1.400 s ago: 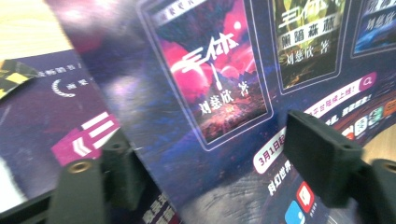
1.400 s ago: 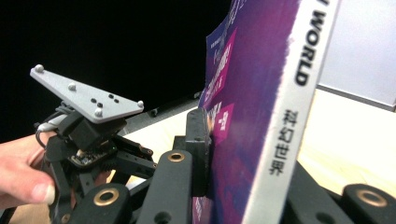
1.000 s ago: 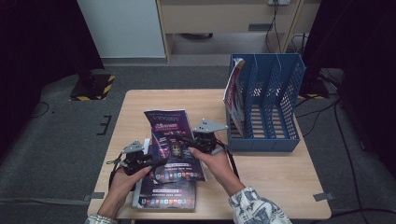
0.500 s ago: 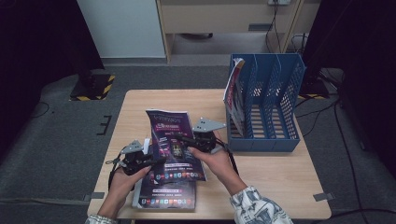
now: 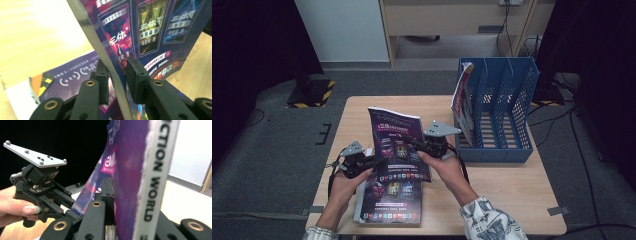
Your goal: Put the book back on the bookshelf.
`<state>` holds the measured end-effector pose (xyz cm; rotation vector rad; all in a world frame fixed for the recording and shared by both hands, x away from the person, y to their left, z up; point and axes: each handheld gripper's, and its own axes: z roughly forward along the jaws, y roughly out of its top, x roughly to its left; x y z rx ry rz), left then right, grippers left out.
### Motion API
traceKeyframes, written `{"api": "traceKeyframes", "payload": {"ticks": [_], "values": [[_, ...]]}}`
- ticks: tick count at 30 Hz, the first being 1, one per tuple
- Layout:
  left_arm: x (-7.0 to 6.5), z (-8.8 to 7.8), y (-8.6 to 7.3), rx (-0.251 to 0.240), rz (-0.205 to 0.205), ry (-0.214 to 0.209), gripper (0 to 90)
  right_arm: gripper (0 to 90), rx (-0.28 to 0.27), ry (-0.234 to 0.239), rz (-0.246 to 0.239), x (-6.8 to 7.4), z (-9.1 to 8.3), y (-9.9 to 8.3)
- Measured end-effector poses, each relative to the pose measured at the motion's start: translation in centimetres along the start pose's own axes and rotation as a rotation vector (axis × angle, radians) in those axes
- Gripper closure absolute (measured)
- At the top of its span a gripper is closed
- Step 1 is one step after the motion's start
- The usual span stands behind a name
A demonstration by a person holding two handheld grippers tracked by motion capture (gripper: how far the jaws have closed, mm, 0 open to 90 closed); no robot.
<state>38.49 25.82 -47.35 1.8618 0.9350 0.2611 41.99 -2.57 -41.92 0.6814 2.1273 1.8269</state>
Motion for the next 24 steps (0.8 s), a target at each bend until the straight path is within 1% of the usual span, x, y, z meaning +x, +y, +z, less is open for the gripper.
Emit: {"api": "traceKeyframes", "payload": {"ticks": [2, 3, 5, 10, 12, 16, 17, 18, 20, 22, 24], "values": [[-0.10, -0.09, 0.02, -0.003, 0.009, 0.015, 73.2, 82.3, -0.003, 0.000, -0.001, 0.05, -0.09, 0.06], [-0.28, -0.16, 0.03, -0.007, 0.023, 0.031, 73.2, 82.2, 0.002, 0.002, -0.007, 0.17, -0.16, 0.12], [-0.34, -0.20, 0.05, -0.010, 0.027, 0.038, 73.2, 82.0, 0.002, 0.003, -0.005, 0.23, -0.18, 0.15], [-0.52, -0.47, 0.14, -0.022, 0.053, 0.080, 73.2, 81.8, -0.001, 0.003, -0.009, 0.37, -0.19, 0.33], [-0.59, -0.59, 0.23, -0.027, 0.071, 0.103, 73.2, 81.8, -0.005, 0.002, -0.014, 0.42, -0.12, 0.38], [-0.61, -0.87, 0.29, -0.046, 0.096, 0.132, 73.2, 81.6, -0.013, 0.009, -0.016, 0.51, -0.08, 0.54], [-0.60, -0.94, 0.31, -0.053, 0.097, 0.138, 73.6, 81.6, -0.016, 0.009, -0.017, 0.54, -0.10, 0.58], [-0.59, -1.00, 0.33, -0.059, 0.101, 0.145, 78.4, 81.0, -0.021, 0.005, -0.021, 0.60, -0.15, 0.67], [-0.58, -1.04, 0.35, -0.068, 0.113, 0.164, 80.2, 81.1, -0.019, 0.005, -0.018, 0.59, -0.20, 0.71], [-0.56, -1.02, 0.34, -0.068, 0.117, 0.166, 80.4, 81.3, -0.019, 0.010, -0.029, 0.60, -0.24, 0.67], [-0.57, -1.00, 0.31, -0.070, 0.118, 0.171, 80.4, 81.4, -0.021, 0.010, -0.026, 0.64, -0.18, 0.68]]}}
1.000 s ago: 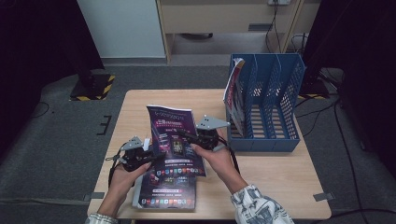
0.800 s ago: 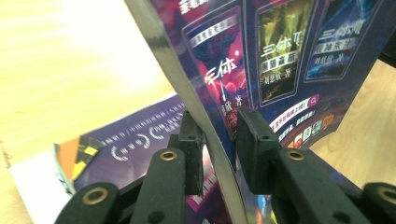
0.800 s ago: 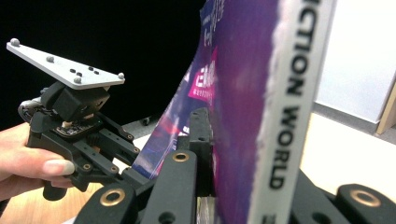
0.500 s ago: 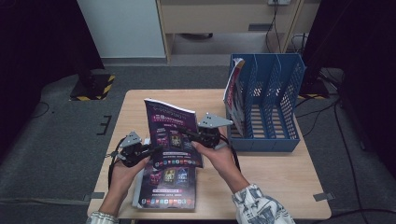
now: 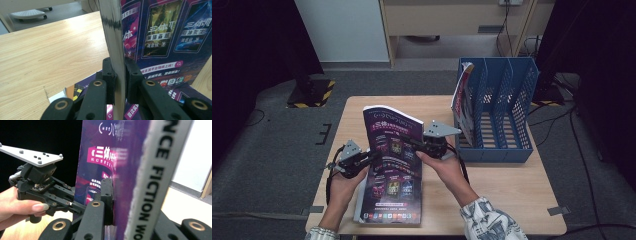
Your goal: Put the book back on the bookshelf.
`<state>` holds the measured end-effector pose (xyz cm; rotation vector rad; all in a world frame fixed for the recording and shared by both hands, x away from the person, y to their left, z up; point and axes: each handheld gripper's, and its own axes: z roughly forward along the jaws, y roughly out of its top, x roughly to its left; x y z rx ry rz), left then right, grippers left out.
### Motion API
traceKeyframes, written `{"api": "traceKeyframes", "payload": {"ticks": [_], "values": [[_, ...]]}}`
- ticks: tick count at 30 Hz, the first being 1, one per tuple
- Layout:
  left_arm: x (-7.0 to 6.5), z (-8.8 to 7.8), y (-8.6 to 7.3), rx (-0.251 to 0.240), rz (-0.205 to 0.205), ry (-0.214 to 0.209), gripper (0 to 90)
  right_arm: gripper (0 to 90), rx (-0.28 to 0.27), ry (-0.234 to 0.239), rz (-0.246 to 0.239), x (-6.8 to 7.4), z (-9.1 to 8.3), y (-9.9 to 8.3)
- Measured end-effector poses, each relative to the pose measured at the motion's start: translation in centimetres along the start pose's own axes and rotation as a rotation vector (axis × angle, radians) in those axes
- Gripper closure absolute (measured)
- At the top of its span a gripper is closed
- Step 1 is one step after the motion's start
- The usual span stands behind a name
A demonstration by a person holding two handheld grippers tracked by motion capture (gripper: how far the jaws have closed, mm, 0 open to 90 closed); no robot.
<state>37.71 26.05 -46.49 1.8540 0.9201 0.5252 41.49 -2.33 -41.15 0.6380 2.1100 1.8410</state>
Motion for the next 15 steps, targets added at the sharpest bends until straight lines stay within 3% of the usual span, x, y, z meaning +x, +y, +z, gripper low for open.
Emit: {"api": "traceKeyframes", "payload": {"ticks": [8, 15], "values": [[0.3, 0.7, 0.4, -0.036, 0.008, 0.047, 80.3, 81.6, -0.014, -0.005, -0.009, -0.1, 0.2, 0.1], [0.6, 0.9, 0.1, -0.055, -0.010, 0.034, 79.0, 80.9, -0.019, -0.007, -0.032, 0.2, 0.1, 0.2]]}}
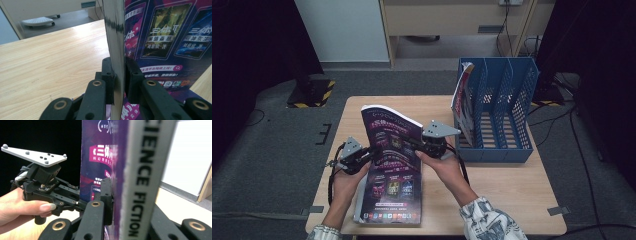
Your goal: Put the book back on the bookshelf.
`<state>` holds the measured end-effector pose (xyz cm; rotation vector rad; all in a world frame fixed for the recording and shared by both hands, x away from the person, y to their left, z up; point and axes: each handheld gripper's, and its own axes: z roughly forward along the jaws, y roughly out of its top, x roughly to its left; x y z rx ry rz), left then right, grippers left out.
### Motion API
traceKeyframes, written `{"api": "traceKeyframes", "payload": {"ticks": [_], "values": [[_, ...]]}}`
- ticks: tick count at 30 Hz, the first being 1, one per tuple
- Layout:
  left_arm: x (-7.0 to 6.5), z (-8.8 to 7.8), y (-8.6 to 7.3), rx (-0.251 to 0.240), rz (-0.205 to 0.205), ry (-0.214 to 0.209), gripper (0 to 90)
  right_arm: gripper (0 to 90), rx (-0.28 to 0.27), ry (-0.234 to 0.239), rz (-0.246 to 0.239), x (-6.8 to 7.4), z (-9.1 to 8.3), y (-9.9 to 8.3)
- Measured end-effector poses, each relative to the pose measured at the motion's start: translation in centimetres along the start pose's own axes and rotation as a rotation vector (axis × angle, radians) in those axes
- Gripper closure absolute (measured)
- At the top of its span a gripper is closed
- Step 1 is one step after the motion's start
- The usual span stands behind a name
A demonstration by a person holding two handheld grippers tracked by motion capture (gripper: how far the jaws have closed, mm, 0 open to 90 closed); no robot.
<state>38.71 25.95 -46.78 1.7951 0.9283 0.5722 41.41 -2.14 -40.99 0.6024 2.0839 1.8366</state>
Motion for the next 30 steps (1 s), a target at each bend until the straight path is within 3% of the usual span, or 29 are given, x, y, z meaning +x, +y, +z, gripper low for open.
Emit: {"api": "traceKeyframes", "payload": {"ticks": [8, 30], "values": [[0.4, -0.3, -0.6, 0.015, -0.009, -0.002, 75.6, 78.9, 0.004, 0.007, -0.044, 1.0, 0.4, 0.0], [0.4, -0.3, -0.7, 0.013, -0.010, -0.007, 75.7, 69.7, -0.009, 0.025, -0.021, 0.7, 0.6, 0.3]]}}
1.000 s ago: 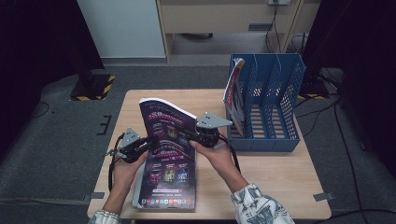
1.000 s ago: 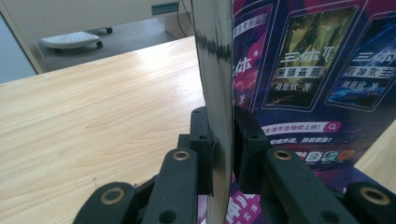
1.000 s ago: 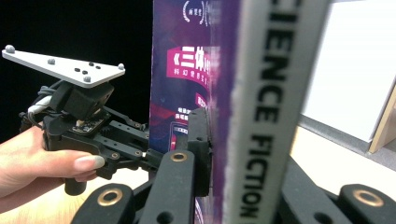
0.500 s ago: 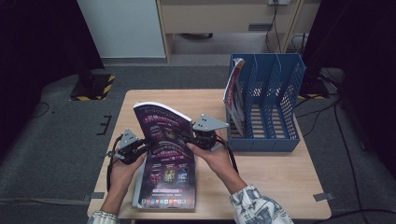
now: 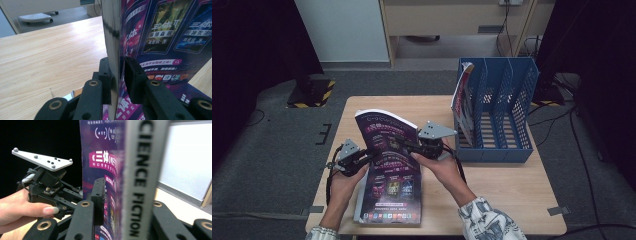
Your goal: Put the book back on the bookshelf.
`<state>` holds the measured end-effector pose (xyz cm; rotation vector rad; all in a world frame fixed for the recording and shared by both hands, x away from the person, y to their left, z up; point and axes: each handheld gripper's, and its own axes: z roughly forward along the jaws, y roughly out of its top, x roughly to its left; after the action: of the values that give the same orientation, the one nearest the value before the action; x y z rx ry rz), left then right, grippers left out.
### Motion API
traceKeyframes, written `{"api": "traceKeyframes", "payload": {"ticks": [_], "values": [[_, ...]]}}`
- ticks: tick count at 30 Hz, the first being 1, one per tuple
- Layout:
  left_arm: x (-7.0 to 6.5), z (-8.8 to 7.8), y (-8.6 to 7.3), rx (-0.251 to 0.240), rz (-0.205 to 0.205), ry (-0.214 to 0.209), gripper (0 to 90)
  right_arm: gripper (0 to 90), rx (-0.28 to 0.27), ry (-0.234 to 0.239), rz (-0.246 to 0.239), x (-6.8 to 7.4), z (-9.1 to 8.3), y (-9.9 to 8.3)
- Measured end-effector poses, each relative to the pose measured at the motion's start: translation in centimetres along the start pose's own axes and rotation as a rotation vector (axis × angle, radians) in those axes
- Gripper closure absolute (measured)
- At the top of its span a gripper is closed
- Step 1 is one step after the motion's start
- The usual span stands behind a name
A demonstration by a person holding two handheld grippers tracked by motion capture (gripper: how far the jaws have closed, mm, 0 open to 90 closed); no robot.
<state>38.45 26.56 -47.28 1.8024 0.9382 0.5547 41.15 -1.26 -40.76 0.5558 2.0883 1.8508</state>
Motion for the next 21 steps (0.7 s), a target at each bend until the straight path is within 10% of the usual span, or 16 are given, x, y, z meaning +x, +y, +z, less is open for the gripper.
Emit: {"api": "traceKeyframes", "payload": {"ticks": [21], "values": [[0.12, 0.00, -0.15, -0.005, -0.014, 0.007, 68.6, 82.2, -0.003, -0.025, 0.000, -0.12, 0.73, -0.02]]}}
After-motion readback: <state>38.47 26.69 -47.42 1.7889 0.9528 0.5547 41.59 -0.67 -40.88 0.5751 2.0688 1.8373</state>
